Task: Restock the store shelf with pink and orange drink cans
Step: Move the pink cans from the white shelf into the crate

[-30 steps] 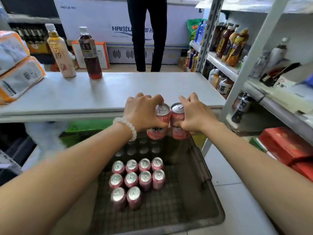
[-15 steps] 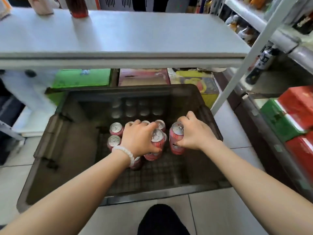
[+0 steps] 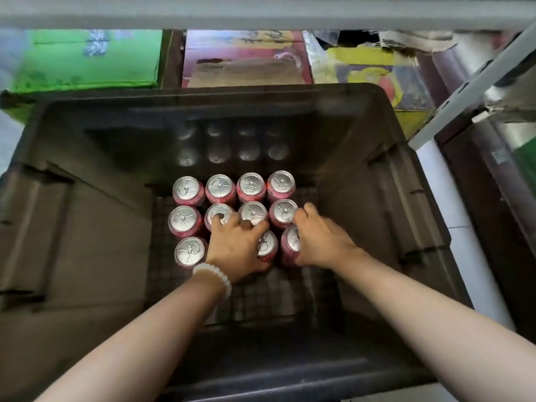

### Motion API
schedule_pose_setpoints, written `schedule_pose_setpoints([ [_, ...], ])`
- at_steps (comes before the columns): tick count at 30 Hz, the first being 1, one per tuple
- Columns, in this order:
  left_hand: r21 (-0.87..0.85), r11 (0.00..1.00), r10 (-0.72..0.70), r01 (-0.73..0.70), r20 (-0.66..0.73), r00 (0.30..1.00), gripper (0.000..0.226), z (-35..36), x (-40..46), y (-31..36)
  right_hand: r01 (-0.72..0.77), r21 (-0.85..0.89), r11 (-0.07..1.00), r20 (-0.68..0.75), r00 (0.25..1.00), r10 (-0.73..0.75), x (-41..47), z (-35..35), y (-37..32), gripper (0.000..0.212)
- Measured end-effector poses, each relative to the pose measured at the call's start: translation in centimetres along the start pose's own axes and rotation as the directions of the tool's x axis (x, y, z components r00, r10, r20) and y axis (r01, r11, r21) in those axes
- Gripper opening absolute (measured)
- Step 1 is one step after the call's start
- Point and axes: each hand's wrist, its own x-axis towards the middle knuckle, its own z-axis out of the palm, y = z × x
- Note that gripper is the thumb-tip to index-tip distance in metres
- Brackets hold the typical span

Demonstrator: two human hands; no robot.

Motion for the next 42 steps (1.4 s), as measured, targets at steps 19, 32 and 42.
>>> schedule_pose_setpoints([
  [19, 0.173, 0.975, 0.132, -0.137, 0.039, 0.99, 0.064, -2.0, -1.2, -3.3, 0.048, -0.14, 0.989, 0.031, 0.999, -0.045, 0.2, -0.2, -2.2, 0.053],
  [32, 0.138, 0.99, 0.001, 0.028, -0.209, 0.978, 0.059, -16.0, -12.0, -10.1, 0.051, -0.221, 0.974, -0.323, 0.938, -0.123, -7.2, -10.3, -13.1, 0.044],
  [42, -0.066, 0.995, -0.081, 0.073, -0.12, 0.99, 0.053, -35.0, -21.6, -8.0, 0.105, -0.251, 0.962, -0.291, 0.94, -0.179, -20.6, -27.0, -17.3, 0.038],
])
